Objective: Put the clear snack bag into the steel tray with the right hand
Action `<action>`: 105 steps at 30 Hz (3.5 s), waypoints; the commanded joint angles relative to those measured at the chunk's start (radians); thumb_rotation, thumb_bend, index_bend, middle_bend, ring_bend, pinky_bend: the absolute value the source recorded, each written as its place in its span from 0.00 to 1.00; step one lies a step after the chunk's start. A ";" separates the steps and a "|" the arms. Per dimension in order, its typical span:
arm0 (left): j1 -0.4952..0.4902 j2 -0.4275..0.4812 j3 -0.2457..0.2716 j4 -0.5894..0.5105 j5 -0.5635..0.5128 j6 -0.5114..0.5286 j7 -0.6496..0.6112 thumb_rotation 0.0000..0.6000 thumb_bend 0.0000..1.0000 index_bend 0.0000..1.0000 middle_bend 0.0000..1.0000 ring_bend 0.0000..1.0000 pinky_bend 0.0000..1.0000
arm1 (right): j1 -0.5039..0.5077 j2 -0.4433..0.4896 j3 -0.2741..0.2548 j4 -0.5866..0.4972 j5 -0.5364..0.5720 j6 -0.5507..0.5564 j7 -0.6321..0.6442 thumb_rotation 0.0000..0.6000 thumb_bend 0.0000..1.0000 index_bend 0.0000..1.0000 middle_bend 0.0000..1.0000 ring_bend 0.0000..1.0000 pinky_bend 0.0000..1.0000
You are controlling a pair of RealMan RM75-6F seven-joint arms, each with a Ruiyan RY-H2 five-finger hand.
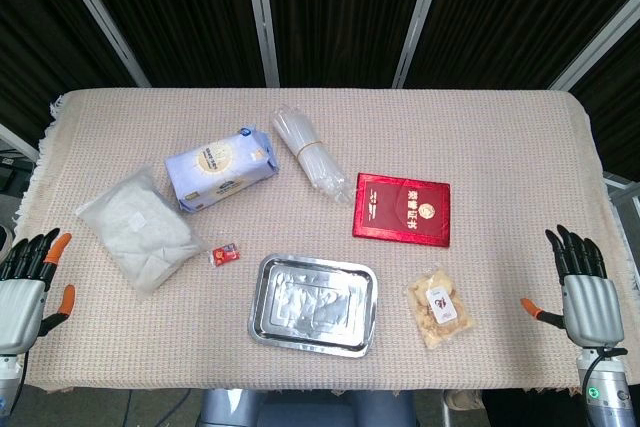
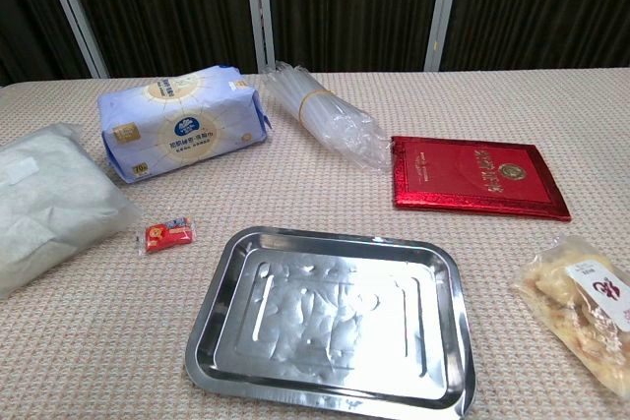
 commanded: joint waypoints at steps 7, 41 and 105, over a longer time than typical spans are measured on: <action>-0.006 0.002 -0.002 -0.009 -0.003 -0.010 0.011 1.00 0.53 0.00 0.00 0.00 0.00 | 0.000 -0.002 0.001 0.003 0.004 -0.003 0.000 1.00 0.00 0.00 0.00 0.00 0.00; 0.003 0.015 0.002 -0.030 0.020 0.010 0.013 1.00 0.53 0.00 0.00 0.00 0.00 | 0.049 0.047 -0.048 0.008 -0.125 -0.064 0.140 1.00 0.00 0.00 0.00 0.00 0.00; 0.004 0.009 0.004 -0.010 -0.025 -0.029 0.003 1.00 0.52 0.00 0.00 0.00 0.00 | 0.440 -0.004 -0.132 -0.006 -0.145 -0.636 -0.009 1.00 0.10 0.49 0.32 0.19 0.31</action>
